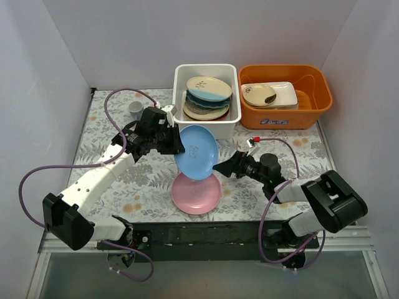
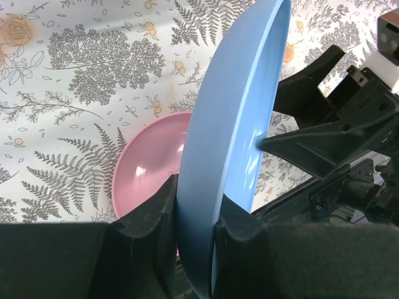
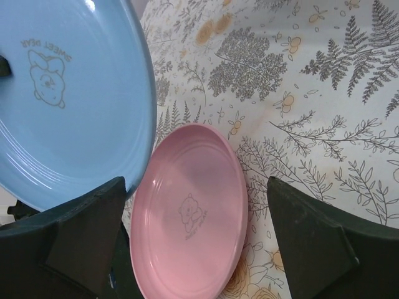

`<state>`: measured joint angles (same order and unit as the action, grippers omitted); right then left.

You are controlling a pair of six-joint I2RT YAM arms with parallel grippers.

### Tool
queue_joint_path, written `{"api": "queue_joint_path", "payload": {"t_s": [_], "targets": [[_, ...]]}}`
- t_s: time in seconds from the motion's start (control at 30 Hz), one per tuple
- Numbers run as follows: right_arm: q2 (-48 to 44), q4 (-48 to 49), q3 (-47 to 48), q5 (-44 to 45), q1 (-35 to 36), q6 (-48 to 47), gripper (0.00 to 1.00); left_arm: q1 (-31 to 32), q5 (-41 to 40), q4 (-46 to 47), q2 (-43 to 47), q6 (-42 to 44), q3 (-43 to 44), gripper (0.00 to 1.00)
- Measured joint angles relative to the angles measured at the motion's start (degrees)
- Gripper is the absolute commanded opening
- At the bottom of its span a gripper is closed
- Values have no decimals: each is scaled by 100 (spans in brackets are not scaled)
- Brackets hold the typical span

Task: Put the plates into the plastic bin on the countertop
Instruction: Pick up the plate at the center of the board, then place the plate in the plastic bin.

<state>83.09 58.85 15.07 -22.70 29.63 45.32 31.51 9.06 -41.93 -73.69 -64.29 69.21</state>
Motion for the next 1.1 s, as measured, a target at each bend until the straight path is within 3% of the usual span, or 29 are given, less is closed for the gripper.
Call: {"api": "queue_joint_path", "payload": {"t_s": [0.43, 0.67, 1.1], "targets": [[-850, -964, -743, 94, -367, -385, 98, -114, -1167, 184, -24, 63, 280, 0], [-693, -946, -732, 81, -374, -470, 98, -114, -1137, 354, -17, 59, 398, 0], [-470, -726, -697, -103, -385, -476, 98, -114, -601, 876, -713, -17, 1622, 0]]}}
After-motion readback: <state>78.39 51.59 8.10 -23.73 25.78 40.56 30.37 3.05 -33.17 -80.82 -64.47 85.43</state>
